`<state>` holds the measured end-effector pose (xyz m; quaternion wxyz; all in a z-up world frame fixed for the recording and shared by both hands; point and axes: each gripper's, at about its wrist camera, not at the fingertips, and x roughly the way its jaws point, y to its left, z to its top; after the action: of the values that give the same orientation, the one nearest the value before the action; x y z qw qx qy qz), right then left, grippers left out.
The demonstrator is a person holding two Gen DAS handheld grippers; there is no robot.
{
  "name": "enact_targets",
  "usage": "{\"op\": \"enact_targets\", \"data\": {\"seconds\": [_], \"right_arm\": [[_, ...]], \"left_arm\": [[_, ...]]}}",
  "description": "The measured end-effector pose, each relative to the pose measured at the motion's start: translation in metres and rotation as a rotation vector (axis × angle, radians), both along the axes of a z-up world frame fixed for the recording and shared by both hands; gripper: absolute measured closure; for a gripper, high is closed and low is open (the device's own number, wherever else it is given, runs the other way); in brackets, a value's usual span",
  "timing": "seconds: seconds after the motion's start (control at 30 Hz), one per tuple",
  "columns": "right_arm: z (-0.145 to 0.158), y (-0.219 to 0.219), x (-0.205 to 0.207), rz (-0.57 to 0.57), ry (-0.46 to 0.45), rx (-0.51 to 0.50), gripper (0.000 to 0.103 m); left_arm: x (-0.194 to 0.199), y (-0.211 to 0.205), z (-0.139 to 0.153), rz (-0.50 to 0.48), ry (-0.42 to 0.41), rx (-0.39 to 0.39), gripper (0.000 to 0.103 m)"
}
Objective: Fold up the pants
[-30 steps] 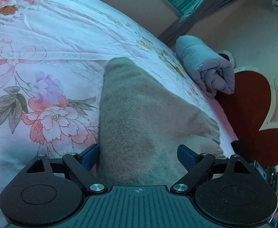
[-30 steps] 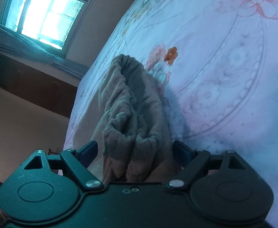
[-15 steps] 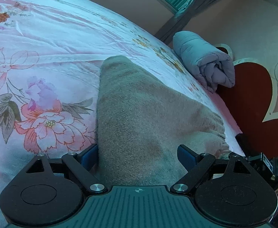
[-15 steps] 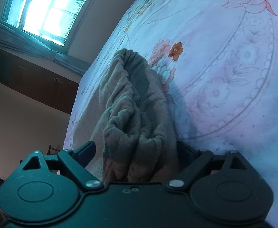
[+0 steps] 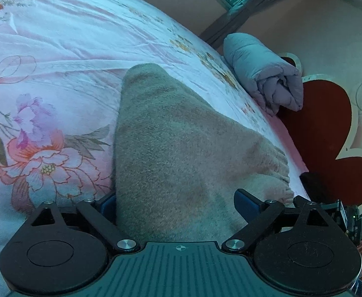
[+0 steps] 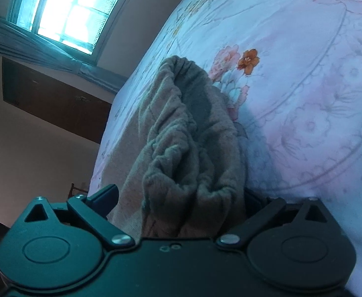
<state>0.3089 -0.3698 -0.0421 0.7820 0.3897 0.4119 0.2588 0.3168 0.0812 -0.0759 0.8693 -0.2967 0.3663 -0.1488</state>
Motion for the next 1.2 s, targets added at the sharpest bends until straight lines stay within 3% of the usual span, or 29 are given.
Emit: {"op": "enact_targets", "data": {"seconds": [0.13, 0.2, 0.27, 0.33, 0.5, 0.53, 0.57, 0.6, 0.63, 0.67, 0.73, 0.97, 1.2], "right_arm": [[0.000, 0.004, 0.004, 0.017, -0.005, 0.002, 0.007], [-0.001, 0.005, 0.006, 0.023, -0.006, 0.009, 0.008], [-0.006, -0.001, 0.009, -0.001, -0.011, 0.057, 0.012], [-0.013, -0.010, 0.014, -0.046, 0.021, 0.099, 0.028], [-0.010, -0.005, 0.021, 0.011, 0.031, 0.069, 0.028], [-0.010, -0.004, 0.023, 0.017, 0.037, 0.074, 0.032], [-0.010, -0.005, 0.024, 0.025, 0.045, 0.069, 0.038], [-0.010, -0.004, 0.025, 0.030, 0.052, 0.053, 0.058], [-0.009, -0.005, 0.024, 0.033, 0.050, 0.054, 0.062], [-0.009, -0.007, 0.022, 0.040, 0.035, 0.073, 0.064], [-0.006, -0.009, 0.017, 0.058, 0.004, 0.096, 0.066], [0.026, 0.003, 0.023, 0.088, -0.093, 0.110, 0.068], [0.056, 0.020, 0.079, 0.130, -0.158, 0.132, 0.068]], "left_arm": [[0.002, -0.003, -0.001, 0.000, -0.004, 0.001, 0.011], [0.002, -0.002, -0.002, 0.014, -0.004, -0.025, 0.016], [0.002, 0.006, -0.006, 0.044, 0.008, -0.091, 0.023], [0.000, 0.019, -0.012, 0.071, 0.013, -0.193, 0.023], [0.005, 0.022, -0.020, 0.085, 0.030, -0.267, 0.024], [0.007, 0.021, -0.020, 0.082, 0.031, -0.278, 0.030], [0.008, 0.019, -0.021, 0.078, 0.037, -0.276, 0.048], [0.009, 0.018, -0.022, 0.076, 0.048, -0.267, 0.060], [0.007, 0.019, -0.023, 0.072, 0.051, -0.271, 0.072], [0.005, 0.022, -0.025, 0.064, 0.041, -0.307, 0.077], [0.000, 0.024, -0.026, 0.051, 0.019, -0.351, 0.077], [0.007, 0.026, -0.001, 0.031, -0.064, -0.373, 0.078], [0.050, 0.051, 0.031, 0.034, -0.141, -0.354, 0.078]]}}
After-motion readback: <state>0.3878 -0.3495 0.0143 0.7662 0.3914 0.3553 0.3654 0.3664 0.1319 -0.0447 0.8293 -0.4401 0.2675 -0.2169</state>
